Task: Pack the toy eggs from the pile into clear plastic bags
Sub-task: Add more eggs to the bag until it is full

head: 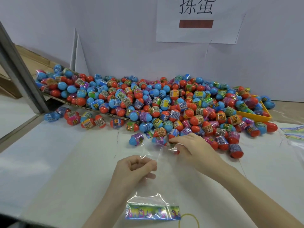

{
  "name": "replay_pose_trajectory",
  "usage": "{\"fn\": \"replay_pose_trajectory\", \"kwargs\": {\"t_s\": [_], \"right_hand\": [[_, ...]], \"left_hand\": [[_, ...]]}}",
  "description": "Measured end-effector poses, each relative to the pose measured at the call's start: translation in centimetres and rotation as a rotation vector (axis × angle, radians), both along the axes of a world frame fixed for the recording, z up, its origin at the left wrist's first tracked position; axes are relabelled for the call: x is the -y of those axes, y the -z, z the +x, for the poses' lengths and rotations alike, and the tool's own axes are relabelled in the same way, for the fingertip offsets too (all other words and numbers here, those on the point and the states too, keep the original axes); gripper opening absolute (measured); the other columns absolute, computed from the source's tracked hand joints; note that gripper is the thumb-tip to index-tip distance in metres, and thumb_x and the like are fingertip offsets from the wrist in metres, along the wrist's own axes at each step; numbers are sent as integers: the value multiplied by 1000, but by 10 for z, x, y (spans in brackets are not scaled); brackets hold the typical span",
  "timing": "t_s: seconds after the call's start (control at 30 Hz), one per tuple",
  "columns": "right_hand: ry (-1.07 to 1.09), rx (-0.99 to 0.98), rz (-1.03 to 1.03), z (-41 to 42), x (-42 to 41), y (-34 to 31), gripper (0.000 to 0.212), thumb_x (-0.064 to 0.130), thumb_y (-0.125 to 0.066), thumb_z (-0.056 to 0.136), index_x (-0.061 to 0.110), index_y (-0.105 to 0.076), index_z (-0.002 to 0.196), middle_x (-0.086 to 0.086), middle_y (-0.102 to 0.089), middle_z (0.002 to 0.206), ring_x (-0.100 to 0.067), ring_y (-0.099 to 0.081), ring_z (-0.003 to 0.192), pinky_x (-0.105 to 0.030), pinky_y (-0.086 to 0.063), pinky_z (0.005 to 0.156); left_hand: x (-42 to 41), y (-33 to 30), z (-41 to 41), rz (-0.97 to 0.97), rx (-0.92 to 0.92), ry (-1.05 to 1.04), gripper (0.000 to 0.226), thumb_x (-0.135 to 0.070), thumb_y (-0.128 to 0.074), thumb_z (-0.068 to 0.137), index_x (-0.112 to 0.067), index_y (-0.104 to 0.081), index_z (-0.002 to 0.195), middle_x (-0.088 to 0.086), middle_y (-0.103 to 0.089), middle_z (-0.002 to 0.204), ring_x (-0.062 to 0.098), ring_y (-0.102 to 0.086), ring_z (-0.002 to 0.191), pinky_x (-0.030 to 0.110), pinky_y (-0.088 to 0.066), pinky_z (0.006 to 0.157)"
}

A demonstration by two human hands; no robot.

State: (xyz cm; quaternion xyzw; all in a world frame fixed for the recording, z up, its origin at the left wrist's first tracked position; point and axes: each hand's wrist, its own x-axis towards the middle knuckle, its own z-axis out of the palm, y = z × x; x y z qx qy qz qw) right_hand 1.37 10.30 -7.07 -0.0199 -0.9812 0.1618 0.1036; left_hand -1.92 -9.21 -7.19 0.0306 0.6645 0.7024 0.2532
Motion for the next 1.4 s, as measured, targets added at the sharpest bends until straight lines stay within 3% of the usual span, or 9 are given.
{"fn": "replay_pose_trajectory", "kwargs": {"t_s": [0.2, 0.33, 0.5, 0.57, 0.7, 0.9, 1.07, 1.23, 1.4], "right_hand": [[-28, 30, 109, 3, 4, 5, 44, 36, -42, 95, 34, -34, 138, 14, -52, 126, -10, -38, 108, -24, -17, 73], [21, 2, 129, 1, 12, 9, 49, 48, -51, 88, 35, -41, 134, 15, -55, 125, -10, -42, 108, -25, -22, 77], [258, -370, -63, 10, 3, -20, 44, 22, -69, 80, 18, -59, 122, 2, -65, 111, -18, -55, 97, -30, -35, 86], [161, -472, -119, 16, -1, -40, 43, 11, -73, 76, 14, -61, 118, 3, -64, 102, -18, -52, 91, -30, -37, 83], [-160, -316, 85, 29, 7, -69, 41, 8, -62, 77, 19, -62, 116, 6, -58, 103, -13, -44, 96, -20, -23, 77], [-172, -68, 339, 35, 8, -77, 56, 0, -75, 68, 23, -61, 118, 1, -62, 105, -25, -51, 97, -28, -11, 76], [-174, 33, 89, 35, 5, -83, 53, 26, -75, 73, 56, -35, 91, 25, -49, 107, -8, -34, 101, -22, -18, 78], [-241, 90, -119, 31, 6, -88, 36, 49, -73, 59, 48, -46, 82, 32, -52, 90, 6, -38, 95, -3, -18, 81], [-297, 87, -186, 26, 3, -83, 24, 56, -65, 56, 61, -53, 76, 27, -52, 88, 5, -35, 93, -9, -22, 76]], "left_hand": [[10, -5, -9, -71, -57, -19, 9, -4, -74, 71, -8, -67, 72, 4, -68, 60, 11, -64, 52, 15, -47, 49], [15, -5, -11, -90, -79, -8, 9, -7, -74, 72, -9, -67, 76, 3, -68, 61, 11, -64, 55, 17, -48, 53], [12, -11, -8, -67, -145, 30, 12, -7, -69, 78, -12, -66, 89, 5, -72, 68, 11, -66, 55, 14, -49, 53], [7, -14, -4, -53, -203, 65, 11, -6, -67, 80, -12, -65, 88, 4, -72, 67, 11, -65, 53, 14, -49, 53], [-5, -24, 7, 9, -292, 169, 10, -5, -65, 81, -14, -66, 85, 3, -72, 66, 12, -65, 53, 15, -48, 52], [-11, -31, 14, 44, -354, 263, 16, -4, -64, 81, -18, -65, 90, -1, -73, 69, 9, -66, 56, 14, -48, 55], [-12, -29, 13, 32, -323, 289, 16, -9, -64, 81, -22, -66, 90, -7, -74, 81, 13, -70, 67, 17, -51, 57], [-13, -30, 14, 50, -276, 403, 31, -33, -63, 70, -19, -66, 97, -7, -73, 83, 12, -71, 76, 16, -50, 59], [-13, -33, 12, 75, -211, 478, 38, -38, -63, 67, -19, -67, 99, -3, -74, 93, 13, -71, 82, 15, -51, 64]]}}
